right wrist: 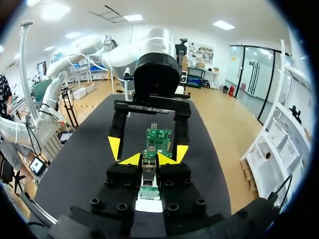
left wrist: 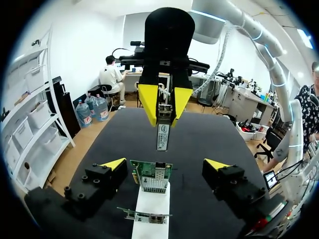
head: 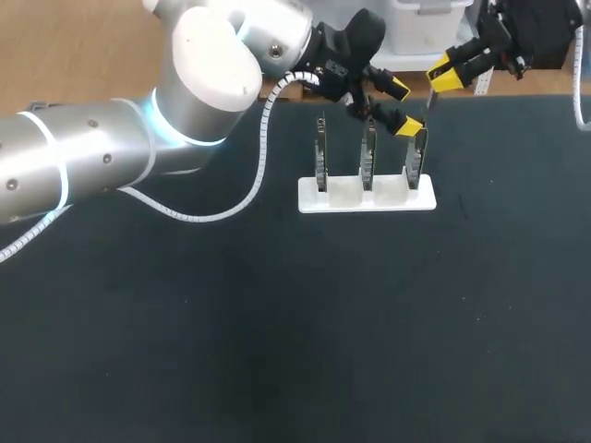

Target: Pick up the optical module with the left hand, and insert it into the network port with the right hand.

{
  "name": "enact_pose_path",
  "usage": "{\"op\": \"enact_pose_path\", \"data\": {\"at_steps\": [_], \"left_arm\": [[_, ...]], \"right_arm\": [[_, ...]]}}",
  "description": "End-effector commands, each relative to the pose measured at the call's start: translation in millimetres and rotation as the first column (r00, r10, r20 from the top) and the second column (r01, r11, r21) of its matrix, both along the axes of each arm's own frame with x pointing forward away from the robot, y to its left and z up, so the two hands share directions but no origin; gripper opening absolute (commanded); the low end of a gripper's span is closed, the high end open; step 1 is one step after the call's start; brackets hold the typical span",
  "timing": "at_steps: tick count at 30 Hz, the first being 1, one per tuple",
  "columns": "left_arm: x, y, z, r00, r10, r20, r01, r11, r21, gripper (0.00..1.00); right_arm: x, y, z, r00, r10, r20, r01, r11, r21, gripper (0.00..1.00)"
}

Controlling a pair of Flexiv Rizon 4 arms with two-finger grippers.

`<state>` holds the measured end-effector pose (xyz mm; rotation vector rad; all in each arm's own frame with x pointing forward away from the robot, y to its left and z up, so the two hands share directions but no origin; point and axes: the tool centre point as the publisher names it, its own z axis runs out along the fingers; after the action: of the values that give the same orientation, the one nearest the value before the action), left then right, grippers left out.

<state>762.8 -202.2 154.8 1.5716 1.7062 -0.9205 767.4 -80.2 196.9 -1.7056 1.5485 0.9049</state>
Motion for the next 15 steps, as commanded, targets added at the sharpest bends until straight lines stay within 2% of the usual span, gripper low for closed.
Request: {"op": "enact_pose_path", "data": {"at_steps": [1, 15], "left_arm": [[0.8, 0.0, -0.4, 1.000, -0.003, 0.001, 0.003, 1.000, -0.001, 1.00], [0.8, 0.0, -0.4, 1.000, -0.003, 0.001, 0.003, 1.000, -0.001, 1.00]], "right_arm": [[-7.9, 2.8, 1.0, 1.000, -0.022, 0.011, 0.022, 1.000, -0.011, 0.00], [-15.1, 8.1, 1.6, 0.998, -0.054, 0.042, 0.056, 0.998, -0.033, 0.00]]}}
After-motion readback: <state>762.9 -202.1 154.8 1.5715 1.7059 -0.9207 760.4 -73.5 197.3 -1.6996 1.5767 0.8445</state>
